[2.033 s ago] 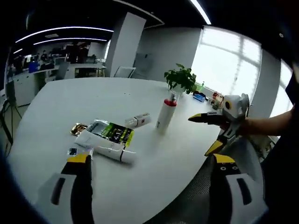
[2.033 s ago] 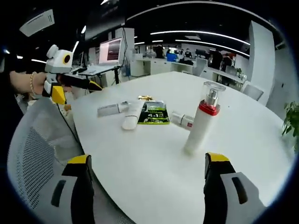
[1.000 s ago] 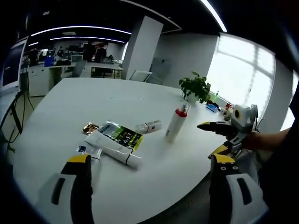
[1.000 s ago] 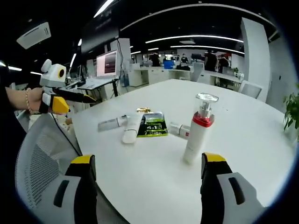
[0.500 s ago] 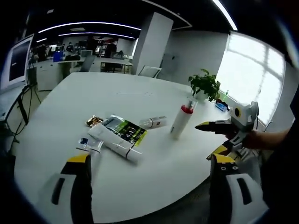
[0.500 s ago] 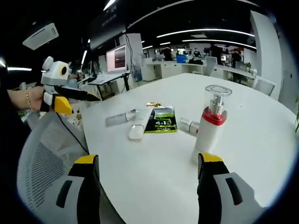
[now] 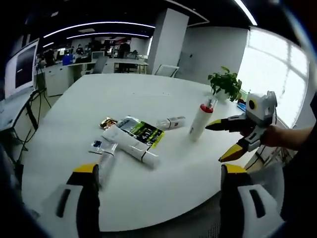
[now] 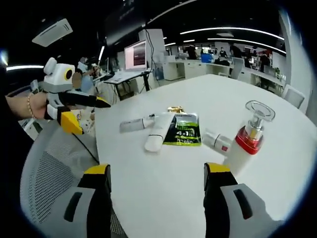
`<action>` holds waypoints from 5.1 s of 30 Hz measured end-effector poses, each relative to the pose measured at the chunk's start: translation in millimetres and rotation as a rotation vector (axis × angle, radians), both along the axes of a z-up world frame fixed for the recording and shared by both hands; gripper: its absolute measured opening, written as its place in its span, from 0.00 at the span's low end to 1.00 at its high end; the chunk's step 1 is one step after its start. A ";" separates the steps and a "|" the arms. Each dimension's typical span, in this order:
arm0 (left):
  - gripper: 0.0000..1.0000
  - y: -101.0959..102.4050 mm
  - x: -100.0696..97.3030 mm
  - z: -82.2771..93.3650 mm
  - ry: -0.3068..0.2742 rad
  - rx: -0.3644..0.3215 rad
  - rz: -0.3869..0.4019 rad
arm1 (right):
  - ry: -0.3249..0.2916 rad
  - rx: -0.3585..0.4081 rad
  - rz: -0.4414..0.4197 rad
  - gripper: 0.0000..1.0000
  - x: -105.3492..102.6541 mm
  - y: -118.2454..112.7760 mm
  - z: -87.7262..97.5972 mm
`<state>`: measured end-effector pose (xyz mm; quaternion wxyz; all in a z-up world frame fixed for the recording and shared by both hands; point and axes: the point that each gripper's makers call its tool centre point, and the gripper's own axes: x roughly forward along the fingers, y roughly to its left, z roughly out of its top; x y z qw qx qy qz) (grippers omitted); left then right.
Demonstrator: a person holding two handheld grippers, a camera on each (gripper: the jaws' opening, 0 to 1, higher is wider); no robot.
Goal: Arrange the skincare products in the storage area until every visible bottle or jar stands upright without overlapping.
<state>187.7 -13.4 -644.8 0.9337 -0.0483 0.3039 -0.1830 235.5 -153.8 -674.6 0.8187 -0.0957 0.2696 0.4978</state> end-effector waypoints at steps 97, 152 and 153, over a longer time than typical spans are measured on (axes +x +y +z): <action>0.83 48.5 6.7 -10.1 0.043 -0.156 -0.016 | -0.051 -0.226 -0.043 0.29 94.6 152.4 -75.9; 0.42 0.8 35.5 63.7 -0.112 -0.426 0.034 | -0.224 0.127 0.044 0.29 -21.0 118.5 69.4; 0.40 -0.3 35.1 64.7 -0.115 -0.431 0.032 | -0.224 0.129 0.044 0.29 -21.4 119.0 69.9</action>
